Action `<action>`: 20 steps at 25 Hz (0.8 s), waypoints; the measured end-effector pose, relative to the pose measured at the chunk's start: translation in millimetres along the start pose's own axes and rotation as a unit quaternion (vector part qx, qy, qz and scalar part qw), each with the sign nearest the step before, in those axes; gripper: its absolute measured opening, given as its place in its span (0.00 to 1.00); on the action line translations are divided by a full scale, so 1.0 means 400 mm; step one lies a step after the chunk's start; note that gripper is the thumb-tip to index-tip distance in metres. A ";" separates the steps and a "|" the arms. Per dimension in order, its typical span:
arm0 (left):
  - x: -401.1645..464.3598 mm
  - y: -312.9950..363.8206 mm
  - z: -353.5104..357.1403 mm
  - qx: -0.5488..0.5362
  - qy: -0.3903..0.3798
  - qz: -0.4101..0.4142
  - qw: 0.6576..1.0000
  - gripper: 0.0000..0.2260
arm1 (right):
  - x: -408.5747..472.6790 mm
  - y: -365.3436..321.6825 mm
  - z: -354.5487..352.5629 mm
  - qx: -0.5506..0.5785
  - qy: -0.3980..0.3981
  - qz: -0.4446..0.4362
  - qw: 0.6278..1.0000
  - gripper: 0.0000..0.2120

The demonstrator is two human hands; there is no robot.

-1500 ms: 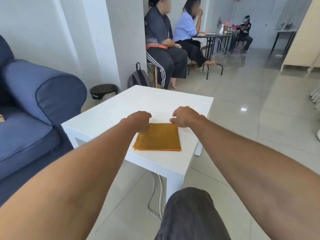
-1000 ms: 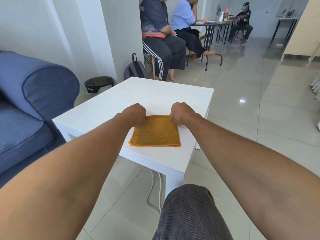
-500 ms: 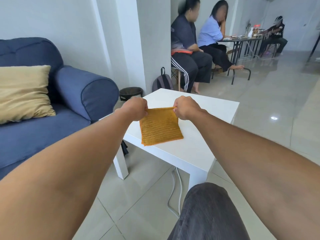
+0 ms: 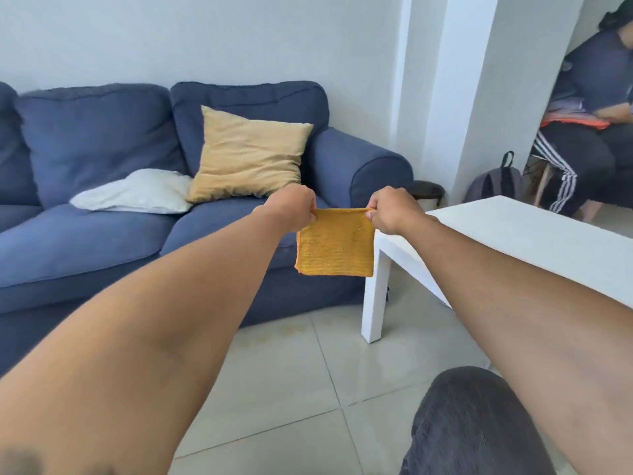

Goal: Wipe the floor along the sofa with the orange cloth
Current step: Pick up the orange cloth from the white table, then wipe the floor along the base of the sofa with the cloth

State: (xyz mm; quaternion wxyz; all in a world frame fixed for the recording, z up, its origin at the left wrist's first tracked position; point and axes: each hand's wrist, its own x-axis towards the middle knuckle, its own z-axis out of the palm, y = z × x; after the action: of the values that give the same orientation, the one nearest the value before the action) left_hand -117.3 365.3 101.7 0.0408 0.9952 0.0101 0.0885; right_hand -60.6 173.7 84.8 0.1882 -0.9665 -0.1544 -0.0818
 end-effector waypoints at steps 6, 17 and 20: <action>-0.183 -0.337 0.014 0.015 -0.024 -0.136 0.990 0.10 | 0.030 -0.326 0.200 0.033 -0.111 -0.107 0.988 0.05; -0.351 -0.771 0.406 -0.054 -0.125 -0.291 0.947 0.07 | 0.045 -0.611 0.798 0.010 -0.256 -0.159 0.953 0.07; -0.321 -0.880 0.584 -0.063 -0.140 -0.320 0.935 0.07 | 0.085 -0.627 0.997 0.004 -0.278 -0.151 0.949 0.08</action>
State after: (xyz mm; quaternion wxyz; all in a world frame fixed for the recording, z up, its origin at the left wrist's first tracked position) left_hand -206.8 694.1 -179.2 0.1305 0.9371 0.3164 -0.0692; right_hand -71.5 559.0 -188.2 0.1271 -0.9154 -0.3450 0.1639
